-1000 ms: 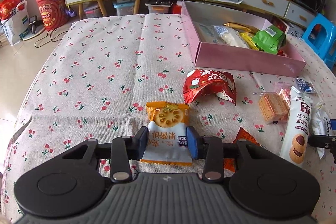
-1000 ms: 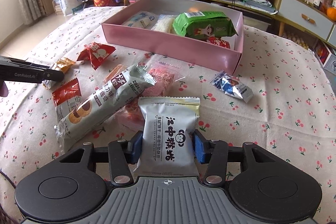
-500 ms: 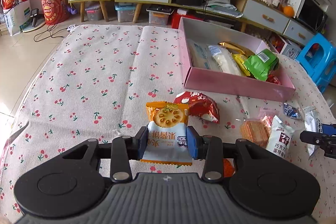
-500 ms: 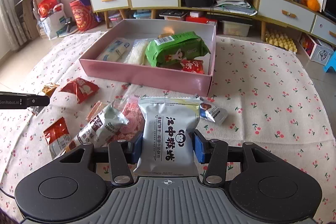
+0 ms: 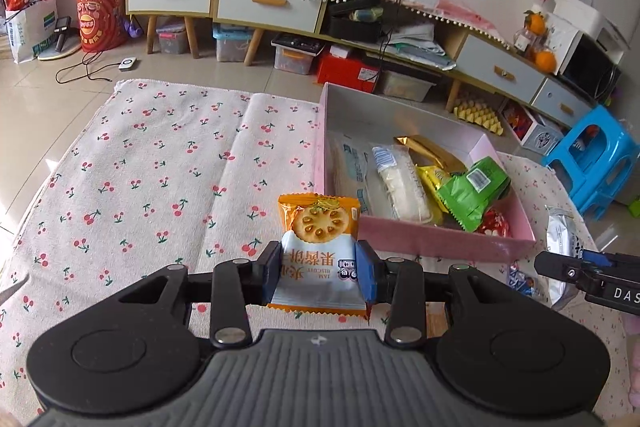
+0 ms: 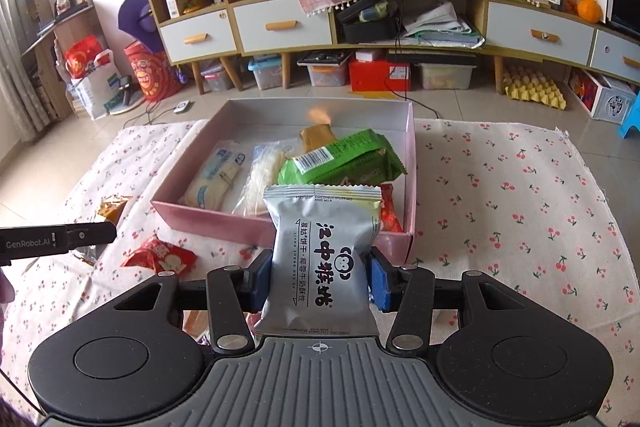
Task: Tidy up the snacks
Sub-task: 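Carry the lotus biscuit pack and white pack over the pink box, then lower both packs into the box and open both tools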
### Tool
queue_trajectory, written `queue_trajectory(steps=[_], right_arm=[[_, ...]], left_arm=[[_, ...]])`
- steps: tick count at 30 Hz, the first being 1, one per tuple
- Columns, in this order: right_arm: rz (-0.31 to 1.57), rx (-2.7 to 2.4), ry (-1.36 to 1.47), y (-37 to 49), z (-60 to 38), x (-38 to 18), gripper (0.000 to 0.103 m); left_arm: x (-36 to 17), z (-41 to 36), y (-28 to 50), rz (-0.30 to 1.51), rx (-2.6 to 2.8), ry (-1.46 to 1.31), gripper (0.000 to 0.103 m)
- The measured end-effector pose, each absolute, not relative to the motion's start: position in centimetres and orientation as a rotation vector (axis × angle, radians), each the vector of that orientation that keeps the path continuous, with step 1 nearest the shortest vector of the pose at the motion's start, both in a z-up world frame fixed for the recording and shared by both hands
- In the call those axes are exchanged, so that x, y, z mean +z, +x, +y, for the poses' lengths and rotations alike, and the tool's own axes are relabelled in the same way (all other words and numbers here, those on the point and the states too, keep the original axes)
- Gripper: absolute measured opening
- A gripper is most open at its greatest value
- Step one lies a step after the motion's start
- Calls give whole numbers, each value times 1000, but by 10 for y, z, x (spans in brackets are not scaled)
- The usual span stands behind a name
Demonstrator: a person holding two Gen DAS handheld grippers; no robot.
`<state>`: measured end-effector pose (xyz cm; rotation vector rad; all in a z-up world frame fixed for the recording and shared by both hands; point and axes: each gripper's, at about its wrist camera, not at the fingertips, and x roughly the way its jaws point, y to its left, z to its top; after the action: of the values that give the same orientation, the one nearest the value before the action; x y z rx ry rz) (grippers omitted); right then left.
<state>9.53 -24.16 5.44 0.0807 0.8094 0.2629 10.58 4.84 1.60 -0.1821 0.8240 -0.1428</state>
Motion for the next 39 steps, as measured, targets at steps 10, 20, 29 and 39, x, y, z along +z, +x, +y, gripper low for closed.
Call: queue_trajectory(steps=[10, 20, 29, 39], right_arm=[[796, 264, 193, 136, -232, 59, 47], [818, 266, 325, 174, -232, 55, 47], [866, 281, 376, 222, -211, 48, 47], [905, 265, 378, 249, -205, 32, 47]], left_arm=[[14, 28, 138, 782, -176, -274, 36], [1, 28, 156, 799, -180, -429, 36], [-8, 18, 166, 793, -228, -406, 36], [-9, 13, 167, 806, -235, -309, 39]])
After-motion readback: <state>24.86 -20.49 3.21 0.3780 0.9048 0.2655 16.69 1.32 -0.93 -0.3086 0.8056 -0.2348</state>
